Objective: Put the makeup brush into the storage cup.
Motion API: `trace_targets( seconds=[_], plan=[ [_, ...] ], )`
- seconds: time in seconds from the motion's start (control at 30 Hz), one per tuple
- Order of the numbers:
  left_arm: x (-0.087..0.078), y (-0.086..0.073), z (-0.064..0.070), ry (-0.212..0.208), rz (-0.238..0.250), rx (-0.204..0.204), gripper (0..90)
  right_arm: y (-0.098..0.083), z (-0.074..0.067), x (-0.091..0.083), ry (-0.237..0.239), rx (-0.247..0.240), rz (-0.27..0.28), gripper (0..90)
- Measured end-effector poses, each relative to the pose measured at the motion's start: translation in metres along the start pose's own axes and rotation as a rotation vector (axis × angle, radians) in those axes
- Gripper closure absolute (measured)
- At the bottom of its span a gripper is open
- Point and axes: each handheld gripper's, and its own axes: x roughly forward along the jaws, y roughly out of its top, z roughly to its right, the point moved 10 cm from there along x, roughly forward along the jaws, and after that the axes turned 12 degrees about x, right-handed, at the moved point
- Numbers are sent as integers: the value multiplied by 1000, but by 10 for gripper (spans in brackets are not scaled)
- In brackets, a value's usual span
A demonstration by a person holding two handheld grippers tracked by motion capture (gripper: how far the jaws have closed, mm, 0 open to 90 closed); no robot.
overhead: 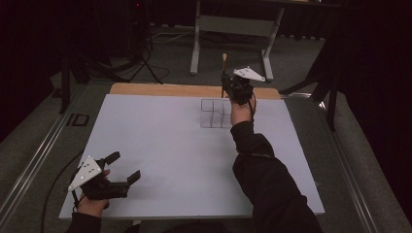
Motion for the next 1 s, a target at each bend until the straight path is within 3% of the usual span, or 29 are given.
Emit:
trace_targets(
  seconds=[0.13,0.6,1.0],
  plan=[
    [0,0,0,-2,0,1,1,-7,1,4,-15,-10,-13,836],
    [0,0,1,-8,0,0,1,-32,3,15,-15,37,-93,836],
    [0,-1,1,-9,-4,0,1,-50,12,19,-64,63,-142,836]
  ],
)
